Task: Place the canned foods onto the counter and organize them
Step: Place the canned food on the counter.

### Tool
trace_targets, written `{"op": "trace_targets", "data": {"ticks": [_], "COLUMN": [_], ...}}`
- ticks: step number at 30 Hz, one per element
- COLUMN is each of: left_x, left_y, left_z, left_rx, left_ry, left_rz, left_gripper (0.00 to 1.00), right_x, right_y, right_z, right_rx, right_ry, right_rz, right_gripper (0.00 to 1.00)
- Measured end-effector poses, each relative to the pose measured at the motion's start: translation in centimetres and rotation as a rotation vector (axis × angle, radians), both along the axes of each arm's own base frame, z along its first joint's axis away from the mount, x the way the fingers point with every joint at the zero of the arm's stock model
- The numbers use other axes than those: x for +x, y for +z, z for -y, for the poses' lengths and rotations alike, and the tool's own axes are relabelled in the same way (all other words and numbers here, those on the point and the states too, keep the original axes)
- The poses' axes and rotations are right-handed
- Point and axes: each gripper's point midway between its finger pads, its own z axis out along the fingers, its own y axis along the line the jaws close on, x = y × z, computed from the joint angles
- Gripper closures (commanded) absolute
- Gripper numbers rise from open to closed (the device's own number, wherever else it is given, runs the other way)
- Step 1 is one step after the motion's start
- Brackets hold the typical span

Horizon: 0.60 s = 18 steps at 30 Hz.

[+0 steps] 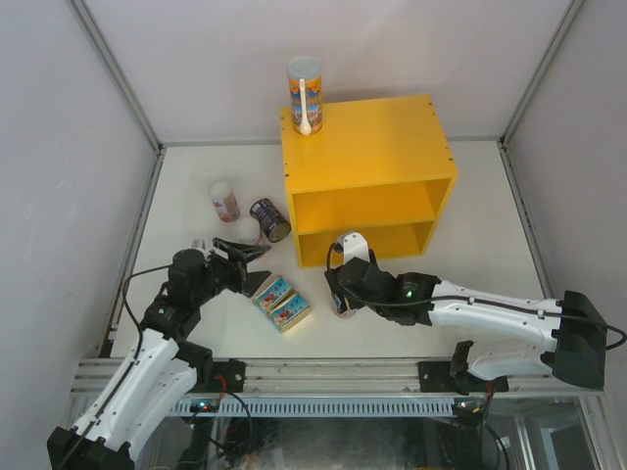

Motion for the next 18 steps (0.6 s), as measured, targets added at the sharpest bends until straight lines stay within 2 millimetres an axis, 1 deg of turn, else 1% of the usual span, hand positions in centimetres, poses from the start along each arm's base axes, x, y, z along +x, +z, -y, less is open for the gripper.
{"op": "trace_targets", "data": {"ticks": [3,6,8,14,18], "left_x": [-0.1,-0.1,-0.2,0.0,-0.1], "left_y": [-1.0,-2.2,-3.0,-3.8,-4.7], "left_z": [-0.1,-0.4,-0.9,-2.1,-2.9], "left_rx": [0.058,0.148,0.221,0.372,0.451], "left_ry": [-0.021,-0.043,-0.057,-0.071,-0.079], "left_rz": [-0.003,-0.002,-0.005,0.042,0.049], "left_gripper": [0.26,0.26,0.26,0.27,0.27], "right_x": [0.3,0.6,0.6,0.7,0.7], "right_y": [0.1,-0.1,-0.3,-0.7,-0.9], "right_z": [-0.1,-0.3,-0.3,-0.3,-0.3], "right_rx": [0.002,0.004,0.001,-0.007,-0.012], "right_ry": [-0.014,-0.025,-0.031,-0.047,-0.052], "right_rz": [0.014,0.018,0.018,0.015,0.015], "right_gripper": [0.83,0.75,0.68,0.46,0.37]}}
